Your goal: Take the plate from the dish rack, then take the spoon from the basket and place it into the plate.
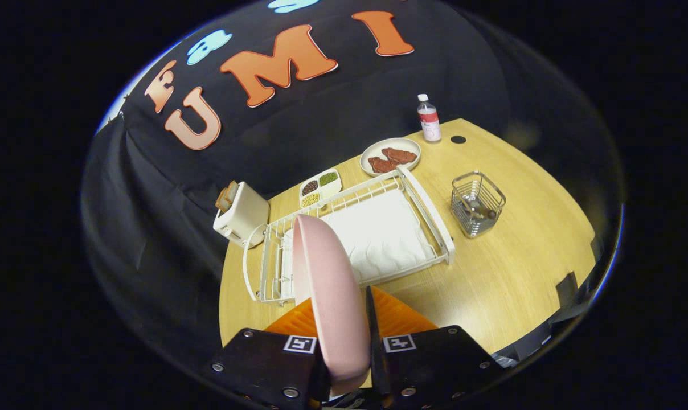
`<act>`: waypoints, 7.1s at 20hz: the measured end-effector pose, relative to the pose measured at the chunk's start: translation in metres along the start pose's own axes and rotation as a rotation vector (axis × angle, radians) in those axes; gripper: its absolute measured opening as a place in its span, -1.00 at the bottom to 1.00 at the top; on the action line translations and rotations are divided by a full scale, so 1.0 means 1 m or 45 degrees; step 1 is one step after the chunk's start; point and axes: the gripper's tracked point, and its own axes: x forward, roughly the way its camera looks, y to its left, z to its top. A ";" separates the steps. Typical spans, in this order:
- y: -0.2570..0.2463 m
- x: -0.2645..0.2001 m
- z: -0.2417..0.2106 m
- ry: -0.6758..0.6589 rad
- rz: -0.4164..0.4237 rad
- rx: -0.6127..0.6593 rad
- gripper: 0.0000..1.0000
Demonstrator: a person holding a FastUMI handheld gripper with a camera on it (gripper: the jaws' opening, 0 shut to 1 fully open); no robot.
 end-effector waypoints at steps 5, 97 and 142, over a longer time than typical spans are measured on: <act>-0.022 0.002 -0.058 0.109 0.111 0.169 -0.44; -0.173 0.037 0.145 -0.779 -0.494 -0.629 -0.87; 0.064 0.054 -0.109 -0.523 0.119 -0.834 -0.63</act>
